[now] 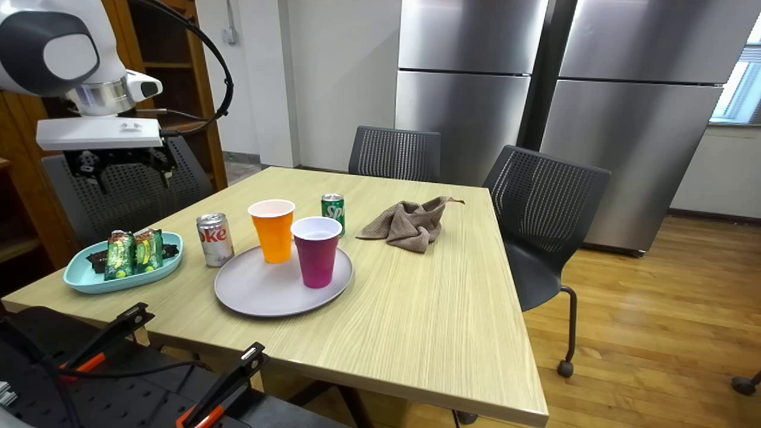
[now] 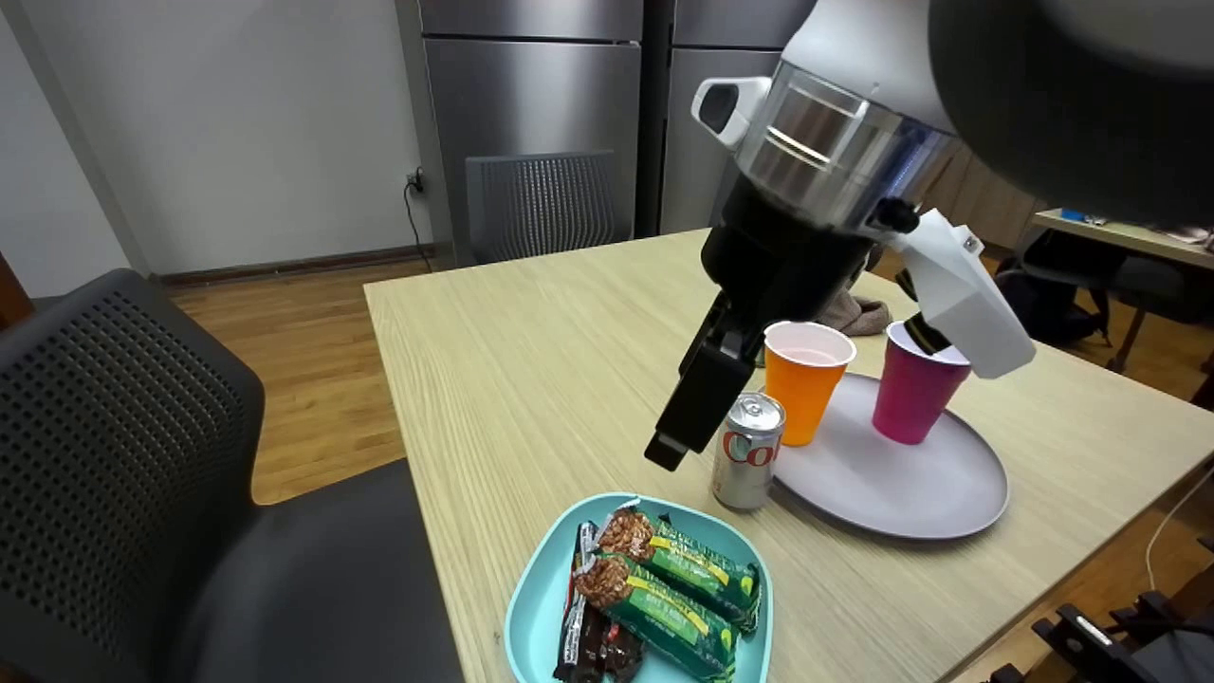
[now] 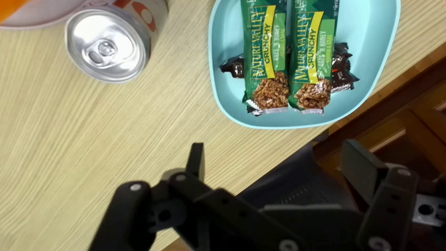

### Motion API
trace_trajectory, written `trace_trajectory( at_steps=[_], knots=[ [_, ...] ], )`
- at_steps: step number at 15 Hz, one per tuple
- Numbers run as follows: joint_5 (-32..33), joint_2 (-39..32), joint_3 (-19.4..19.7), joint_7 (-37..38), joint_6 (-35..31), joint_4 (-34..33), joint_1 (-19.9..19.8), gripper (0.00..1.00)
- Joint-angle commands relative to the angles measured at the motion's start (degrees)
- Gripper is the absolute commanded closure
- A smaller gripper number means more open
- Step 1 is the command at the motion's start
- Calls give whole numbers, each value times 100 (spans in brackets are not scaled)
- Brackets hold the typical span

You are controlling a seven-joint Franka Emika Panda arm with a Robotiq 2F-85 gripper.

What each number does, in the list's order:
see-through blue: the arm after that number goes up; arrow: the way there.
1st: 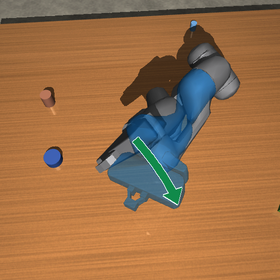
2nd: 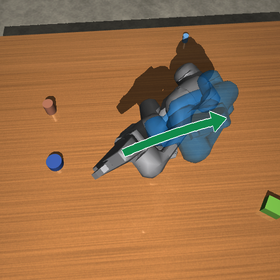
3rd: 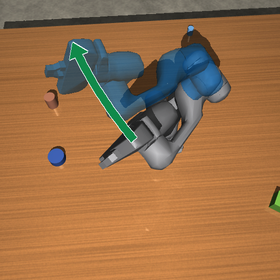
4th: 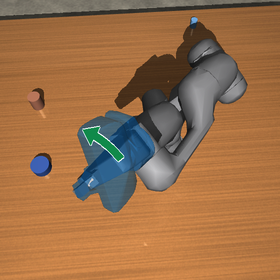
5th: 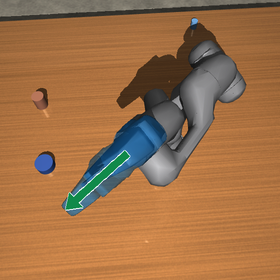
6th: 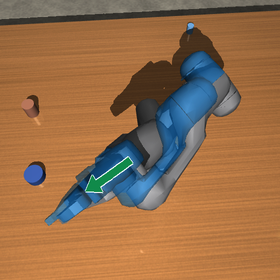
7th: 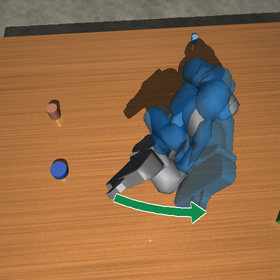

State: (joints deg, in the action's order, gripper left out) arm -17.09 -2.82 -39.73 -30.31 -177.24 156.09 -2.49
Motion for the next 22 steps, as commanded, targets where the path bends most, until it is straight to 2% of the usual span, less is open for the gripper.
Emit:
trace_trajectory(
  at_steps=[1, 3, 6, 7, 10, 13, 19, 22],
  knots=[
    [-195, 664, 33, -87, 71, 213, -86, 0],
    [-93, 963, 210, -56, 199, 279, -128, 0],
    [398, 1501, 443, 81, 651, 399, -466, 0],
    [1197, 1564, 1346, 583, 771, 412, 124, 0],
    [2481, 1746, 1974, 1005, 1373, 228, -3, 0],
    [3204, 1737, 2492, 1261, 1693, 31, -3, 0],
    [3454, 1595, 3246, 1248, 2681, -530, 28, 0],
    [3045, 1531, 3590, 994, 3224, -789, 179, 0]
  ],
)
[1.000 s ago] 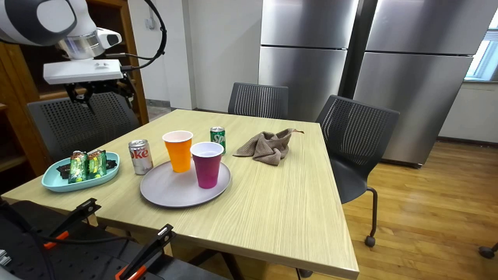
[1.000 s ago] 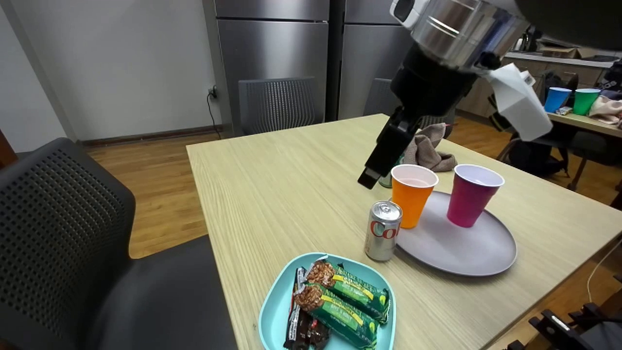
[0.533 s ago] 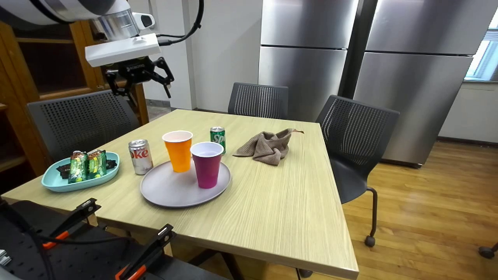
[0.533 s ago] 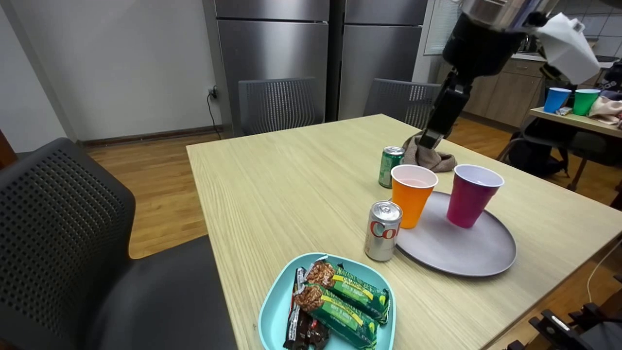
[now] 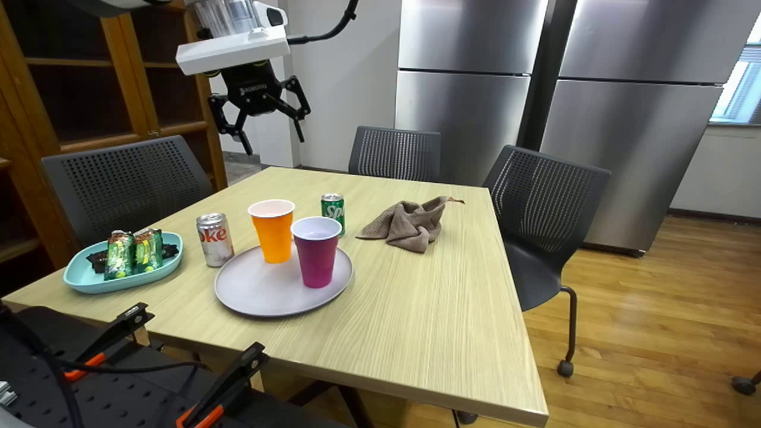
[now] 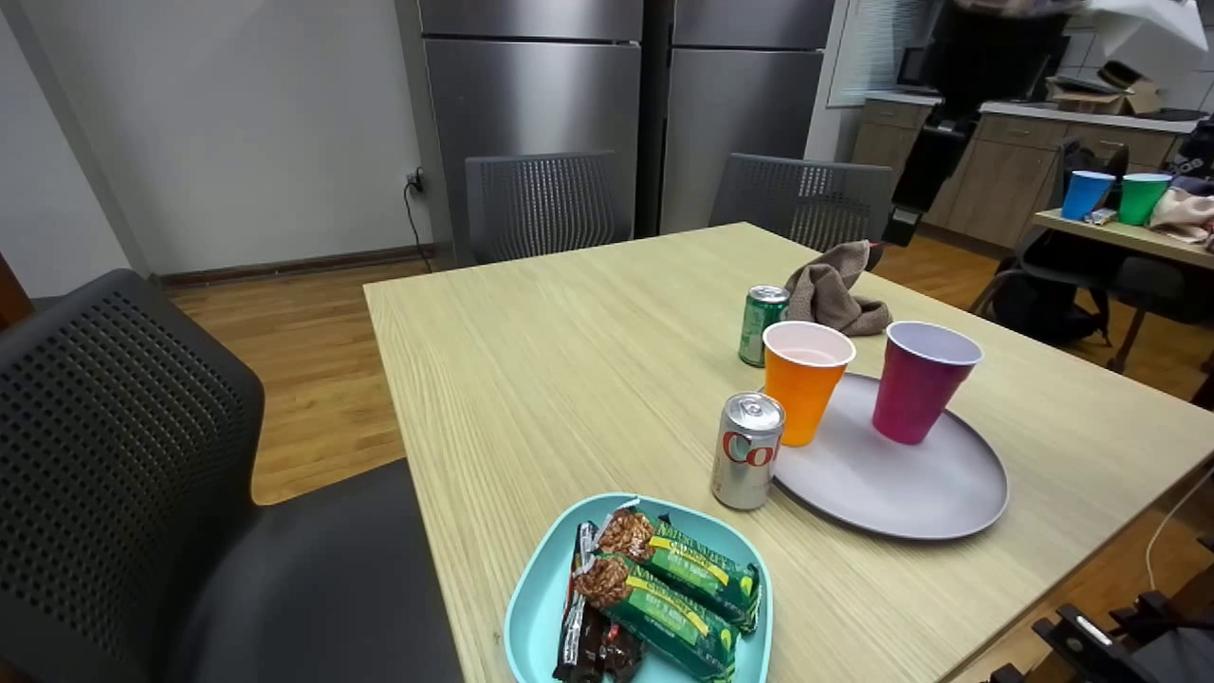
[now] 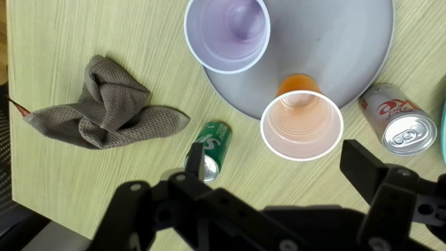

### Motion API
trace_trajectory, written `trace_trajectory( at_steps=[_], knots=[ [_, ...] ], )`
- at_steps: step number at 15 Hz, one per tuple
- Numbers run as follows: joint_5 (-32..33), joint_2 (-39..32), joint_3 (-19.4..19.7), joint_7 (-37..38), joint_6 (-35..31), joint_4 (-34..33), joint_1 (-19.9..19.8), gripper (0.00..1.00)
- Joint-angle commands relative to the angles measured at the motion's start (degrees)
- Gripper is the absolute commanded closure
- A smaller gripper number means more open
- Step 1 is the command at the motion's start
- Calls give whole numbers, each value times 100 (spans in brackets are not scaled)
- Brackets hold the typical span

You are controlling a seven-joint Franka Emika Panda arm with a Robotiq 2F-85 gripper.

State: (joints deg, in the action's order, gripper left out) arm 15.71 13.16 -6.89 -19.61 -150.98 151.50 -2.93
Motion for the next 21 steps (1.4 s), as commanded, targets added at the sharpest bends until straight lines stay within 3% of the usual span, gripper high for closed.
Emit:
trace_trajectory(
  at_steps=[1, 4, 6, 7, 21],
  knots=[
    [-436, -82, 429, -191, 773, -408, 279, 0],
    [-977, -114, 747, -438, 1148, -595, 379, 0],
    [-1106, -135, 920, -548, 1056, -627, 346, 0],
    [-907, -55, 809, -304, 904, -442, 359, 0],
    [-967, -106, 939, -388, 903, -495, 343, 0]
  ],
)
